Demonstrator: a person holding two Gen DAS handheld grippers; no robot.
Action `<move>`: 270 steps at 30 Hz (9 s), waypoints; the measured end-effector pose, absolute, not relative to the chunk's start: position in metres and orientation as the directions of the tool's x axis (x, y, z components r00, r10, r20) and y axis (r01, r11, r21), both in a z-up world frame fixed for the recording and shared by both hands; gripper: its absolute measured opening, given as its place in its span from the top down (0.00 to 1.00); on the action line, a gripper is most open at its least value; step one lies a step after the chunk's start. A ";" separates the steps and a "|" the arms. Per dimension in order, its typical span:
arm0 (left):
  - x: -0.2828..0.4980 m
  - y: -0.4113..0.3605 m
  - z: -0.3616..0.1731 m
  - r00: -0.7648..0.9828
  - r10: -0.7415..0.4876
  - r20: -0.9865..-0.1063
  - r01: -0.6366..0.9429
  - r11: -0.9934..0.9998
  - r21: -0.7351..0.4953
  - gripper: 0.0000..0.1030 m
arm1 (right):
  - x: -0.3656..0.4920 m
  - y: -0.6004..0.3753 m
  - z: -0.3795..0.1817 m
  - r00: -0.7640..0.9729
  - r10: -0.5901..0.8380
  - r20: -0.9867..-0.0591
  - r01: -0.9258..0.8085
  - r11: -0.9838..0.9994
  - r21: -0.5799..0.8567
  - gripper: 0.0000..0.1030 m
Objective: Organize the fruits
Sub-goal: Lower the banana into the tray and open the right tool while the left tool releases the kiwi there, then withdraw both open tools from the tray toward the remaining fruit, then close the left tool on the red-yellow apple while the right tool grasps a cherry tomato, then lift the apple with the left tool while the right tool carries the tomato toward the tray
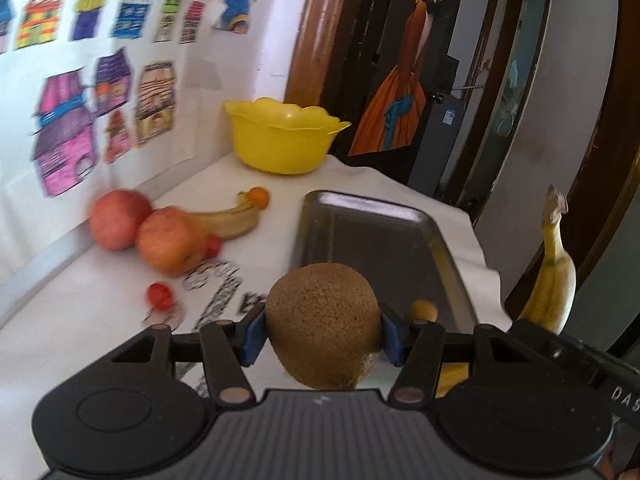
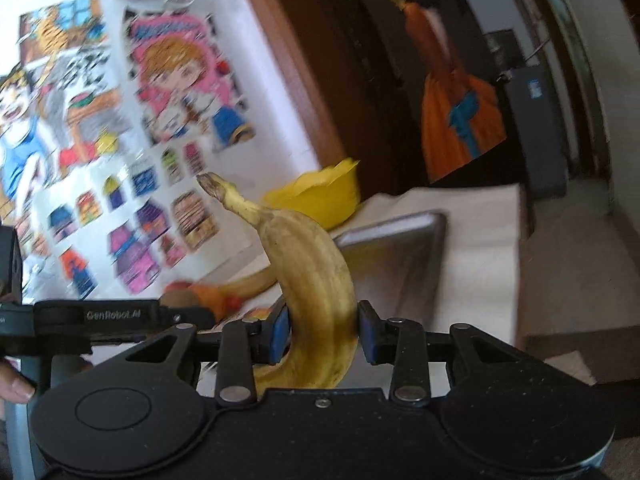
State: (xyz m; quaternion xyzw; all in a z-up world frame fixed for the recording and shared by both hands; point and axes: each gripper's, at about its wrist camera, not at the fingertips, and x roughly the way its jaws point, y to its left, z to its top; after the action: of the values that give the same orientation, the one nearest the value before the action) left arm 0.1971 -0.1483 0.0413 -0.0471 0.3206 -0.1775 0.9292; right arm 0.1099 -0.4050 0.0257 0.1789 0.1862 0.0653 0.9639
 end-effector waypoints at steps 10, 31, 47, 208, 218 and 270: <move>0.242 -0.204 0.031 0.725 -0.371 -0.581 0.336 0.926 -0.172 0.41 | 0.170 -0.457 0.012 0.904 0.212 -0.371 -0.046 0.911 0.409 0.63; 0.289 -0.237 -0.001 0.681 -0.283 -0.675 0.316 0.946 -0.077 0.40 | 0.266 -0.462 -0.013 0.813 0.271 -0.515 -0.033 0.905 0.424 0.58; 0.273 -0.221 0.020 0.744 -0.276 -0.608 0.276 0.956 -0.097 0.18 | 0.243 -0.460 0.012 0.846 0.214 -0.488 -0.021 0.928 0.371 0.37; 0.350 -0.040 -0.008 0.654 -0.340 -0.676 0.182 0.938 -0.295 0.34 | 0.291 -0.173 -0.019 0.652 0.458 -0.605 -0.538 0.841 0.057 0.65; 0.337 -0.039 -0.009 0.669 -0.313 -0.675 0.171 0.948 -0.270 0.36 | 0.273 -0.176 -0.018 0.664 0.438 -0.606 -0.534 0.845 0.027 0.76; 0.168 -0.013 -0.011 0.697 -0.287 -0.657 0.152 0.955 -0.256 0.33 | 0.138 -0.215 -0.015 0.718 0.325 -0.616 -0.399 0.917 0.018 0.66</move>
State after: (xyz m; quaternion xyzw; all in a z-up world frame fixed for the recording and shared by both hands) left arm 0.1678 -0.0133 -0.0114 -0.0911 0.3705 -0.1198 0.9166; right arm 0.1384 -0.2149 -0.0155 -0.0580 0.3205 0.1955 0.9250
